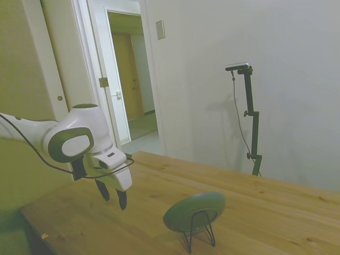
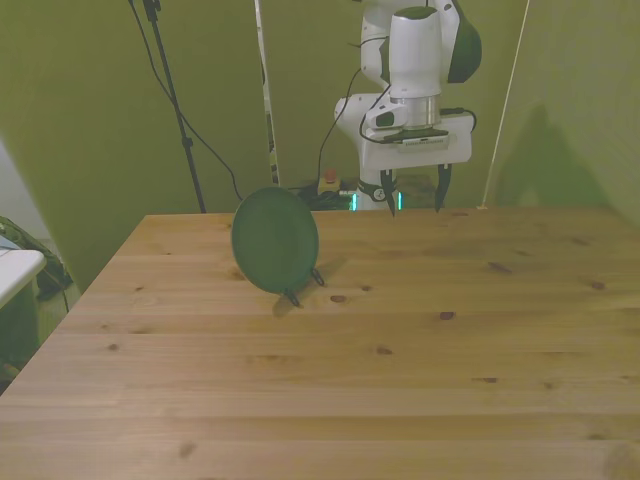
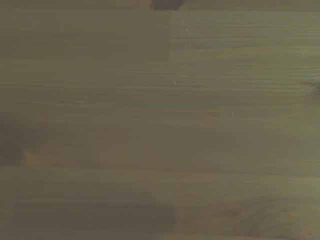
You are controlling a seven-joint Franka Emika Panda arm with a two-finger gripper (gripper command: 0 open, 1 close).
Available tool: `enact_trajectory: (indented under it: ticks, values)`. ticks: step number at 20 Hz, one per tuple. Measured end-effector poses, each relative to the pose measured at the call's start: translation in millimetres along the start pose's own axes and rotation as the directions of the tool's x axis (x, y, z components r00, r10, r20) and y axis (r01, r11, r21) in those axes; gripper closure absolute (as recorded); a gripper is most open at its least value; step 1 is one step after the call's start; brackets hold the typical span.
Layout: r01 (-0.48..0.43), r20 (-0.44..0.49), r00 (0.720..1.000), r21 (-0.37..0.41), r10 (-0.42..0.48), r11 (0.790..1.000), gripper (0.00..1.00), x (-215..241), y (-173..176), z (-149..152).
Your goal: Unload the plate
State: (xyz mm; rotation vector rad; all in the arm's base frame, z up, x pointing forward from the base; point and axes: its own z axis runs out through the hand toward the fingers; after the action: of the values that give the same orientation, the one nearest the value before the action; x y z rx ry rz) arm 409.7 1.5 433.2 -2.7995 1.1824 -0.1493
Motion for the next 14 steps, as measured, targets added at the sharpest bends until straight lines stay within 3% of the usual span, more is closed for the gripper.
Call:
enact_trajectory:
  ticks: [4,14]
  values:
    - [-0.01,-0.04,0.999,-0.029,0.009,1.0,0.0,7.8,3.3,-4.6]
    - [-0.166,-0.178,0.969,0.036,0.17,0.985,0.0,68.0,11.8,-88.8]
